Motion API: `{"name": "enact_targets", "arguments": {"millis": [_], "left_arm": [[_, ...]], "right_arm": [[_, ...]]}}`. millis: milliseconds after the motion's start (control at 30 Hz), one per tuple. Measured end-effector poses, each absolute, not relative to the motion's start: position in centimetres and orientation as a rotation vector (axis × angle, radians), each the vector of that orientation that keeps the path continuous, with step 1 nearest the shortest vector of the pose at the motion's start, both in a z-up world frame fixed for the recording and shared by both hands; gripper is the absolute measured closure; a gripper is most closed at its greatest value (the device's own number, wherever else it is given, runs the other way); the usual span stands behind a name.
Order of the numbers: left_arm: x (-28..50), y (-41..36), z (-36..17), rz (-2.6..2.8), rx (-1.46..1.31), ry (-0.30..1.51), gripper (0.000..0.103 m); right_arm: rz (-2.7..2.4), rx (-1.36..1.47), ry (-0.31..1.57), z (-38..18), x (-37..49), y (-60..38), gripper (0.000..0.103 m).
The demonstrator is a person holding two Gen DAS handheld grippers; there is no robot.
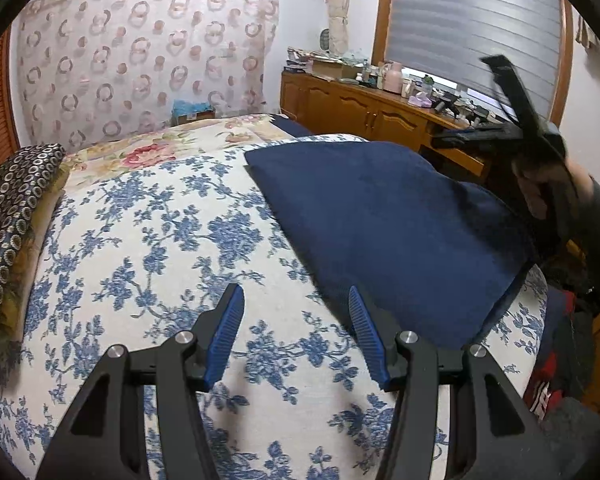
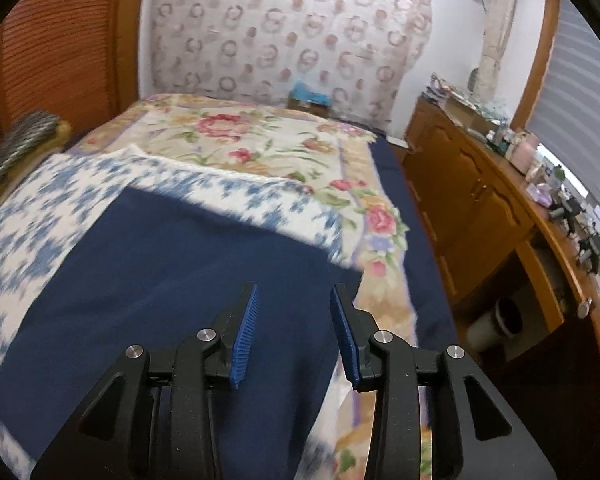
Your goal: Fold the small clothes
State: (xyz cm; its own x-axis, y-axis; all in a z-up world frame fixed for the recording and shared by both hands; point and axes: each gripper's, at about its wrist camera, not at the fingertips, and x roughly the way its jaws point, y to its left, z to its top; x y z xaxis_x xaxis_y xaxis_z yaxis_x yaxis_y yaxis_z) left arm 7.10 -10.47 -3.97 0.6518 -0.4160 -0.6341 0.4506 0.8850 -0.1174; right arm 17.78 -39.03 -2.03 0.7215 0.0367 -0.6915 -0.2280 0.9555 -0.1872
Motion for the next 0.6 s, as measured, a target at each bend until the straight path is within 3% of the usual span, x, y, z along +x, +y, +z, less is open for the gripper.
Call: {"name": "enact_targets", "arguments": {"millis": [200,600], "left_arm": [[6.8,-11.9,-4.3,-0.519,0.078,0.721,0.049],[5.8,-14.0,-4.9,-0.583,0.101,0.765,0.049]], "right_arm": [[0.192,-0.215,0.765,-3.7,12.7,-40.0,0.053],[0.196,-0.176,0.788,-5.4,7.2,-41.1,0.053]]}}
